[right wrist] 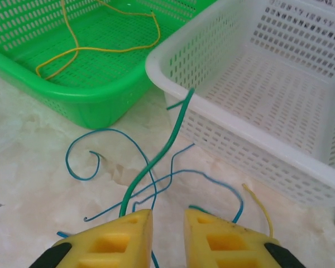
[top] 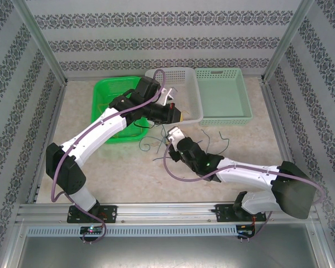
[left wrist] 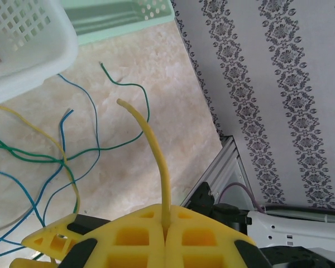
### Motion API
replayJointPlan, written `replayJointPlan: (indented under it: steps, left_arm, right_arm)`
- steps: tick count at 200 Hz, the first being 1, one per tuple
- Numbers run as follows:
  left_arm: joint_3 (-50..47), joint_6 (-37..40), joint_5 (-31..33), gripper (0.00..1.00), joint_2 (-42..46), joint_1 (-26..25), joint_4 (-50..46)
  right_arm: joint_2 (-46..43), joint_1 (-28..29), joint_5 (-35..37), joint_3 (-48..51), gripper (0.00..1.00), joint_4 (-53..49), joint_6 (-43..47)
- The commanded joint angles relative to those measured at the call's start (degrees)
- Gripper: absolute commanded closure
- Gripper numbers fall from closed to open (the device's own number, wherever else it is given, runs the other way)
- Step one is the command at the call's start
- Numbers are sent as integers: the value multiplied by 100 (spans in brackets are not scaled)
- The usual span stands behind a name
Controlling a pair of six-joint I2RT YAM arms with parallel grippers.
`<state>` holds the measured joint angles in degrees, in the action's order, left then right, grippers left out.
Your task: Untangle the cables
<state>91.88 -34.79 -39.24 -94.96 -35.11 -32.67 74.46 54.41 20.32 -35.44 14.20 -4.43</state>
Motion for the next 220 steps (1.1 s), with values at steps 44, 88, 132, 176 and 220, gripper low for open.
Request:
replayJointPlan:
  steps: [44,88,132,176,220]
  left_arm:
    - [290,-210,-198,100,591,333,369]
    - [528,-290,-266,100,729,490,455]
    - [786,-257,-161,100,911,701,296]
    - [867,-286,-134,100,1190,923,241]
    - [755,-390,-347,100,1346,1119,278]
  right_arm:
    - [-260,-170,-160,997,76,-303,-905]
    - [-700,-233,-80,1454,75,-469,-1223]
    - [-924,-474,-167,1836,73,-744,-1668]
    - [-472,-733,-265,1611,73,-1103,-2042]
    - [9,-1071,-371,1238,75,-1328,-2397]
